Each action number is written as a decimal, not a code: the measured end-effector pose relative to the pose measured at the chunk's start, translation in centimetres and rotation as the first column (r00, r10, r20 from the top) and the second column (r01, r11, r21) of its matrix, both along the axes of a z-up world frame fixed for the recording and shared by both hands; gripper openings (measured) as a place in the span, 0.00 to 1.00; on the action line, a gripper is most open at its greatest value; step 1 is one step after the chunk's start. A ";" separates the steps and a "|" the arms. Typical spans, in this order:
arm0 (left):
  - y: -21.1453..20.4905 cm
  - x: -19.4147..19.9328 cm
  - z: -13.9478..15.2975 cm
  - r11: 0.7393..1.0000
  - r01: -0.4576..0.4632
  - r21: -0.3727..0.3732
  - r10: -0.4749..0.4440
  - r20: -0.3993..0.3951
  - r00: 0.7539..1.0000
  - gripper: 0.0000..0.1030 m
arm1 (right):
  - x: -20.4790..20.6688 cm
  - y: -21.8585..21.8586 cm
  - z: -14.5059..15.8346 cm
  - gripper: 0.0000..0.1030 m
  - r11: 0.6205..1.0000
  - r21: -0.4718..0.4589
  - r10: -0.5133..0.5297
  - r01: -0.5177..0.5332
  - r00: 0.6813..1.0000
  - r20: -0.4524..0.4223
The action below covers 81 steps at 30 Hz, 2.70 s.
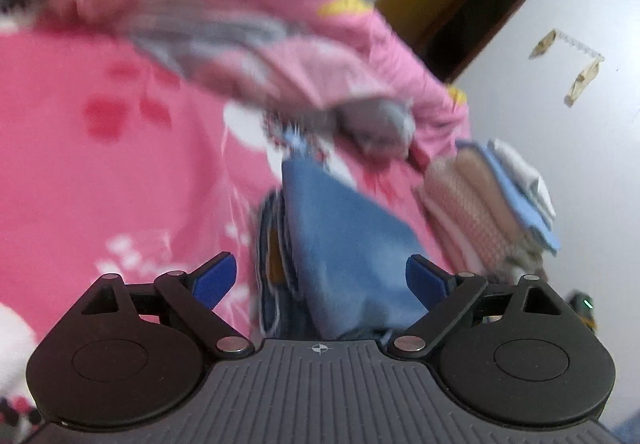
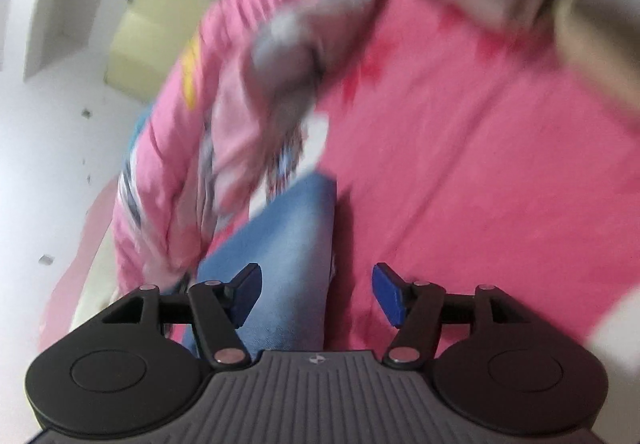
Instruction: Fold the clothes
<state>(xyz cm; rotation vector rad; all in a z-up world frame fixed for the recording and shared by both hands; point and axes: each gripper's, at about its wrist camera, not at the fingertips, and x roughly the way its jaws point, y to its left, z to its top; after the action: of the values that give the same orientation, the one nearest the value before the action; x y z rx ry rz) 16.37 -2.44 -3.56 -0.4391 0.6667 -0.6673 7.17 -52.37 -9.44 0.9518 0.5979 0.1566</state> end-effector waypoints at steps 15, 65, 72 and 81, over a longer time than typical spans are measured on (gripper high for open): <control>-6.2 -1.9 -2.3 0.929 0.098 0.358 -0.194 0.243 0.951 0.66 | 1.0 8.4 1.7 0.08 0.885 -0.439 0.193 -0.157 0.980 0.038; -1.0 1.4 -5.0 0.990 0.135 0.044 -0.139 0.130 0.982 0.67 | -0.3 13.2 3.9 0.05 0.795 -0.561 0.219 -0.231 0.972 -0.090; -1.0 1.5 -5.0 0.990 0.129 0.050 -0.135 0.121 0.984 0.67 | -3.3 13.9 5.4 0.06 0.822 -0.519 0.259 -0.235 0.965 -0.027; -0.2 1.6 -5.0 0.994 0.100 0.043 -0.104 0.118 0.988 0.75 | 1.6 17.7 5.2 0.15 0.822 -0.536 0.258 -0.192 0.965 0.051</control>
<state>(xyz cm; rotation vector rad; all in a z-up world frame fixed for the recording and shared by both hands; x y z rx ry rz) 17.97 -2.64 -8.59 -0.3299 0.5893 -0.7713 8.75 -34.64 -4.27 0.3284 0.5973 0.2453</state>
